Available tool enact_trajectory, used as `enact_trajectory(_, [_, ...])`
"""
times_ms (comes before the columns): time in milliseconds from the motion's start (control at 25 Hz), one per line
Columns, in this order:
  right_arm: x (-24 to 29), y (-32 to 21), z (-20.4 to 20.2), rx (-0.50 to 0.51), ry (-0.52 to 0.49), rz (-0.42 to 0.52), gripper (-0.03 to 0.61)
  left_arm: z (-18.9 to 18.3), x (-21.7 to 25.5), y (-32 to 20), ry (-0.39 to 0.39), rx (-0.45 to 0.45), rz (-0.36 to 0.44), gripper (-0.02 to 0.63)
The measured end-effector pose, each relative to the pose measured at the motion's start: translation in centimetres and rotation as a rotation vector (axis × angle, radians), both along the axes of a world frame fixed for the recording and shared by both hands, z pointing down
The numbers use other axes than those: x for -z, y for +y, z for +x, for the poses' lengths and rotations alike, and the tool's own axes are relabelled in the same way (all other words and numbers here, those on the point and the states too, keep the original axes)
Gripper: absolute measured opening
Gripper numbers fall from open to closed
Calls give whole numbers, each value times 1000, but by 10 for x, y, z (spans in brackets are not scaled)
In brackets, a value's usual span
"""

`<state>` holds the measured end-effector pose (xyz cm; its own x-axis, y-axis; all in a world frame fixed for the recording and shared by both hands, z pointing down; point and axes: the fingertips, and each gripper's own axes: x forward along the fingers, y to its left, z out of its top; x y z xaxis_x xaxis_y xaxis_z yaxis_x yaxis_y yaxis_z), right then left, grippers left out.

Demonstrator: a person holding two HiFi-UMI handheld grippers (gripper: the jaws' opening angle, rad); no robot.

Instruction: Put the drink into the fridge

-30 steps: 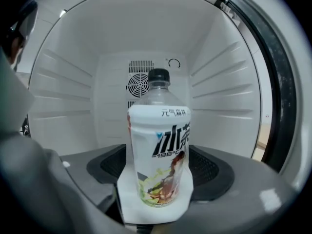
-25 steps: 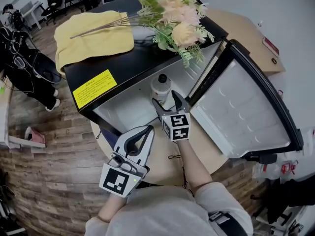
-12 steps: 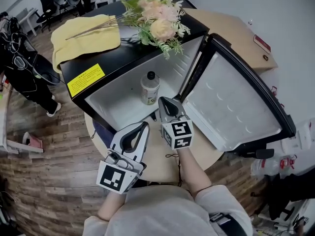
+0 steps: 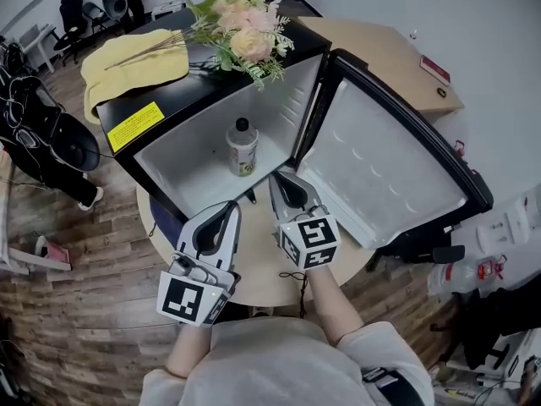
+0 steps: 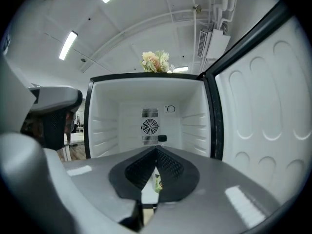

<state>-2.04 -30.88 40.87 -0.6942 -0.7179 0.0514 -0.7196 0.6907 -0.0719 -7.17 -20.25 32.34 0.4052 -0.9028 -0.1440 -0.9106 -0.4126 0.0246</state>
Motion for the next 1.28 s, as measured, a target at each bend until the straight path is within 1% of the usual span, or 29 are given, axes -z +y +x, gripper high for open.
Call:
enact_trajectory(160, [16,16,16,-12,-21,17,11,3,5,6,0,6,13,8])
enact_trajectory(320, [25,31,31,-30,-33,32,11,6,5,12,10,10,4,8])
enact_trajectory(440, [32,41,42,-44,-36,48,11,9,8,15,4,10,24,8])
enact_trajectory(680, [48,59,67,-81,-44,79,11,10,13,22,5,24,38,8])
enact_trajectory(1040, [60,86,93,-113,-39,119,11,12,16,32,6,49,45,8])
enact_trajectory(1280, [70,100,109,-135,-57,134,11,12,17,40,10,68,49,8])
